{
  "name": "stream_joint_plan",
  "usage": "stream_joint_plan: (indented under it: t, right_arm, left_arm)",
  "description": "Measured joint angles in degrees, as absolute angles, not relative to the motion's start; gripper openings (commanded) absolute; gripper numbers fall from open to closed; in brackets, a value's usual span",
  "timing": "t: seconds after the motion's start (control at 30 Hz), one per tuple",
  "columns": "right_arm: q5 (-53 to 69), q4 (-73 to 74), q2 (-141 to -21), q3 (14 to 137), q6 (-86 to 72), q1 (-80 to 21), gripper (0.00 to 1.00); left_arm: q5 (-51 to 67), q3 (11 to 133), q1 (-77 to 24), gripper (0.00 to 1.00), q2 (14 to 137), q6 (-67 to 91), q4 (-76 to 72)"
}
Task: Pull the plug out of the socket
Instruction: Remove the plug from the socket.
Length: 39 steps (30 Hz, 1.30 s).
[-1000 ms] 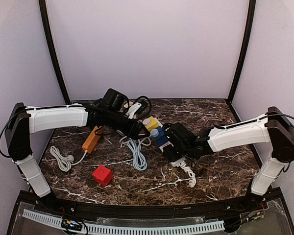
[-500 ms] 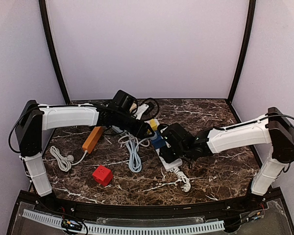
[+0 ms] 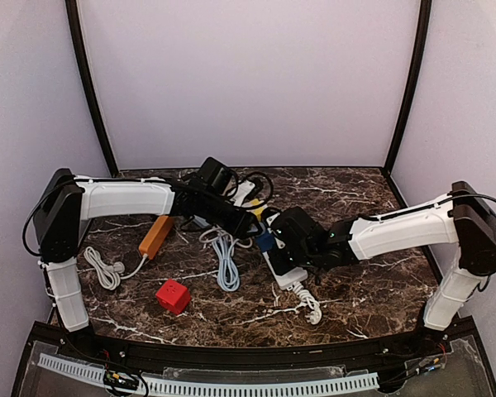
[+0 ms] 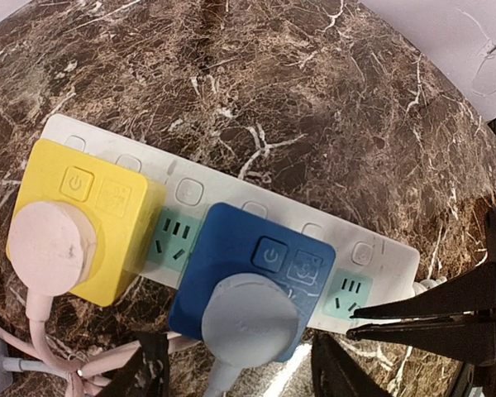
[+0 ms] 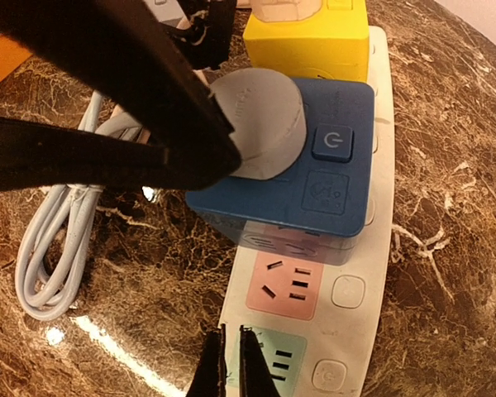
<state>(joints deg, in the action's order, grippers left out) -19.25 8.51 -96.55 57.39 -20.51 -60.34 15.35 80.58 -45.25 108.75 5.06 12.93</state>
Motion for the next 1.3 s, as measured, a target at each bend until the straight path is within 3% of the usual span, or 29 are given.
stream_joint_plan:
  t: [0.1,0.2,0.37,0.6,0.8,0.97,1.07,1.3]
  right_arm:
    - [-19.25,7.66,-96.44,56.93,-20.99,-60.34,0.06]
    - [-19.18,6.92,-95.66,55.51,-21.85,-60.34,0.11]
    - [-19.11,6.55,-92.71,53.06,-22.94,-59.79,0.14]
    - [-19.14,5.96,-89.67,50.85,-23.73,-58.15,0.15]
    - [-19.11,5.96,-89.34,50.0,-24.6,-56.86,0.15]
    - [-19.05,5.98,-89.06,49.39,-25.26,-56.42,0.16]
    - [-18.7,5.93,-88.05,48.86,-25.98,-55.66,0.21]
    - [-14.61,5.54,-85.54,48.14,-27.57,-52.4,0.46]
  left_arm:
    - [14.87,81.38,-45.41,0.62,109.32,4.82,13.08]
    - [14.15,82.7,-45.87,0.54,110.13,4.6,13.32]
    - [13.1,85.82,-46.68,0.44,112.44,3.86,13.69]
    - [11.46,85.97,-47.27,0.44,112.81,3.18,15.09]
    - [9.74,85.97,-48.12,0.33,112.81,2.81,15.44]
    - [9.04,85.97,-48.18,0.12,112.81,2.22,15.49]
    - [9.15,85.97,-48.23,0.02,112.81,1.93,15.49]
    - [9.43,85.21,-48.23,0.01,112.22,1.45,15.14]
